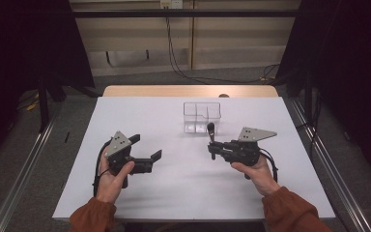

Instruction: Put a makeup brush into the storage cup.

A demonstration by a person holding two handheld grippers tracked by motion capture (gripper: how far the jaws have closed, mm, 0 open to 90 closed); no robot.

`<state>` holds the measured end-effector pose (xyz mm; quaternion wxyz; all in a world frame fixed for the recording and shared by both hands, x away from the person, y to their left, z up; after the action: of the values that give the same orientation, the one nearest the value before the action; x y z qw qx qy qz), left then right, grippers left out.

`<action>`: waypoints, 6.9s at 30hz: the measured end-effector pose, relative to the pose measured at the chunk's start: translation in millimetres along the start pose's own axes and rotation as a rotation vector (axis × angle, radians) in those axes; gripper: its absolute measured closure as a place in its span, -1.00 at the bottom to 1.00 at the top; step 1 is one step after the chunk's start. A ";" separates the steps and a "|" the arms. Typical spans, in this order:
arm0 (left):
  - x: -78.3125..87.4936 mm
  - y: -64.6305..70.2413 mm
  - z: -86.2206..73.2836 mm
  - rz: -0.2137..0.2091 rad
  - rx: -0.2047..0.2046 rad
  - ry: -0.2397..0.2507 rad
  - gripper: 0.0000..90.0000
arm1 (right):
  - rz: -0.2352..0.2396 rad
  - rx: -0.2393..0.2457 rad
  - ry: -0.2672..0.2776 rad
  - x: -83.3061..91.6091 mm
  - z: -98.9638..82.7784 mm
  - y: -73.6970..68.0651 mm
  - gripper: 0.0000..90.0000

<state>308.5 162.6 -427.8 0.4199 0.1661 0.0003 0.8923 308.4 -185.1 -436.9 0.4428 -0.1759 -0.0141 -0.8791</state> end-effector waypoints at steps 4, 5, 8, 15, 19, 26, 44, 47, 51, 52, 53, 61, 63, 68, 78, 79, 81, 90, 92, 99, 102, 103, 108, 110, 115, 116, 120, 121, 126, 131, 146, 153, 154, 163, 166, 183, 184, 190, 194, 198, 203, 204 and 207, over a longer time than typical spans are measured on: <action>8.9 -3.5 -3.2 0.024 -0.003 0.020 -0.94 | -0.010 -0.008 0.005 -0.1 1.2 2.7 0.77; 11.1 -3.8 -4.2 0.030 0.002 0.023 -0.94 | -0.011 -0.010 0.006 0.2 1.5 3.2 0.77; 17.0 -4.2 -8.0 0.035 -0.006 0.017 -0.94 | -0.014 -0.015 0.013 1.3 2.5 4.7 0.77; 33.9 -5.0 -15.1 0.031 -0.001 0.012 -0.94 | -0.040 -0.019 0.032 5.4 8.2 12.5 0.77; 43.6 -6.2 -18.8 0.030 0.006 0.022 -0.95 | -0.049 -0.016 0.047 5.8 13.3 16.1 0.77; 60.9 -8.3 -31.4 0.078 0.024 0.035 -0.95 | -0.077 -0.010 0.038 2.0 17.1 23.9 0.77; 70.4 -9.9 -39.1 0.100 0.007 0.049 -0.95 | -0.128 -0.007 0.100 2.8 43.1 47.3 0.77; 70.0 -10.8 -39.4 0.105 0.009 0.049 -0.95 | -0.137 -0.002 0.107 1.0 49.6 50.2 0.77; 70.7 -11.2 -39.3 0.105 0.012 0.053 -0.95 | -0.162 0.000 0.129 0.6 55.7 55.1 0.77; 70.4 -11.3 -39.5 0.108 0.013 0.053 -0.95 | -0.169 -0.002 0.132 0.6 56.7 56.9 0.77; 70.0 -11.5 -39.7 0.105 0.015 0.055 -0.95 | -0.177 -0.003 0.132 0.5 57.5 58.7 0.77; 69.9 -12.6 -39.9 0.102 0.005 0.048 -0.95 | -0.223 -0.016 0.125 -11.3 65.8 74.8 0.77; 69.9 -13.1 -40.0 0.100 0.005 0.047 -0.95 | -0.238 -0.016 0.117 -16.2 67.0 79.1 0.77; 70.2 -12.8 -40.3 0.099 0.008 0.049 -0.95 | -0.268 -0.029 0.101 -28.0 66.1 87.1 0.77; 70.4 -13.5 -40.5 0.109 0.008 0.049 -0.95 | -0.299 -0.030 0.089 -40.8 67.5 100.0 0.77; 70.3 -13.4 -40.6 0.108 0.007 0.048 -0.95 | -0.301 -0.036 0.088 -41.5 66.7 100.7 0.77; 70.5 -13.0 -40.5 0.108 0.003 0.047 -0.95 | -0.304 -0.042 0.085 -43.0 64.0 102.5 0.77; 72.4 -13.0 -40.1 0.110 -0.002 0.053 -0.95 | -0.305 -0.053 0.062 -47.5 50.0 106.9 0.77; 72.3 -13.0 -40.2 0.109 -0.002 0.051 -0.95 | -0.303 -0.056 0.060 -49.5 47.9 106.8 0.77; 71.8 -12.7 -40.6 0.109 -0.007 0.044 -0.95 | -0.304 -0.069 0.046 -54.6 39.1 108.7 0.77; 71.2 -12.1 -41.0 0.103 -0.004 0.043 -0.95 | -0.301 -0.076 0.044 -56.2 36.5 108.9 0.77; 71.1 -12.1 -40.9 0.105 -0.007 0.041 -0.95 | -0.300 -0.075 0.043 -56.5 35.6 109.1 0.77; 71.1 -12.1 -41.0 0.105 -0.007 0.042 -0.95 | -0.303 -0.079 0.034 -57.2 31.2 110.3 0.77; 71.0 -12.4 -40.9 0.104 -0.007 0.044 -0.95 | -0.299 -0.087 0.032 -57.4 29.1 111.3 0.77; 70.5 -12.1 -41.1 0.104 -0.004 0.041 -0.95 | -0.298 -0.091 0.023 -59.7 25.2 112.2 0.77; 70.4 -12.6 -41.1 0.104 -0.008 0.041 -0.95 | -0.298 -0.092 0.022 -60.0 24.8 112.7 0.77; 70.1 -12.9 -41.6 0.105 -0.008 0.037 -0.95 | -0.296 -0.095 0.007 -61.0 21.4 113.0 0.77; 70.1 -13.2 -41.6 0.105 -0.011 0.035 -0.95 | -0.296 -0.086 0.003 -61.3 20.5 113.0 0.77; 70.1 -13.0 -41.6 0.106 -0.015 0.034 -0.95 | -0.297 -0.085 -0.010 -61.4 18.2 112.4 0.76; 69.9 -13.3 -41.9 0.107 -0.014 0.033 -0.95 | -0.298 -0.086 -0.016 -61.1 16.4 113.8 0.76; 69.9 -13.6 -41.8 0.111 -0.017 0.034 -0.95 | -0.314 -0.100 0.007 -57.9 17.6 113.3 0.38; 68.9 -13.0 -42.0 0.104 -0.015 0.035 -0.95 | -0.311 -0.111 0.025 -53.0 17.4 112.1 0.06; 68.8 -13.1 -42.0 0.104 -0.018 0.033 -0.95 | -0.312 -0.107 0.026 -51.8 17.4 111.5 -0.01; 67.7 -12.3 -42.2 0.107 -0.014 0.039 -0.94 | -0.309 -0.103 0.050 -39.5 17.7 103.1 -0.46; 67.2 -12.2 -41.8 0.105 -0.010 0.040 -0.94 | -0.311 -0.101 0.046 -34.6 17.2 100.9 -0.62; 66.4 -14.2 -41.3 0.108 -0.003 0.045 -0.94 | -0.288 -0.118 0.034 -9.6 10.2 82.5 -0.96; 66.4 -14.4 -41.3 0.109 -0.008 0.042 -0.94 | -0.286 -0.114 0.029 -7.3 9.4 80.9 -0.94; 68.4 -14.9 -41.9 0.121 -0.005 0.046 -0.93 | -0.309 -0.108 0.032 5.0 0.6 72.4 -0.93; 68.4 -14.6 -42.0 0.122 -0.012 0.041 -0.93 | -0.302 -0.112 0.044 12.7 -2.9 66.3 -0.93; 68.6 -15.0 -42.0 0.120 -0.012 0.043 -0.93 | -0.311 -0.099 0.039 20.7 -7.4 60.0 -0.94; 68.9 -14.5 -42.0 0.114 -0.020 0.046 -0.93 | -0.321 -0.084 0.052 32.0 -13.0 52.6 -0.95; 69.1 -14.4 -42.0 0.113 -0.019 0.046 -0.93 | -0.326 -0.084 0.062 35.1 -14.0 50.9 -0.94; 69.7 -13.7 -42.1 0.116 -0.011 0.051 -0.93 | -0.335 -0.085 0.075 42.2 -17.3 46.8 -0.95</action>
<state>265.1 229.6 -448.8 0.3683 0.1407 -0.0036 0.9190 316.9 -249.3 -445.6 0.2826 -0.1566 0.0104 -0.9463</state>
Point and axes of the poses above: each handheld gripper's, and its own axes: x roughly backward along the jaws, z roughly out of its top, y roughly to its right, the point moved 2 cm from there along -x, roughly forward along the jaws, and after that the axes turned 4 degrees about -z, right-handed, at the moved point
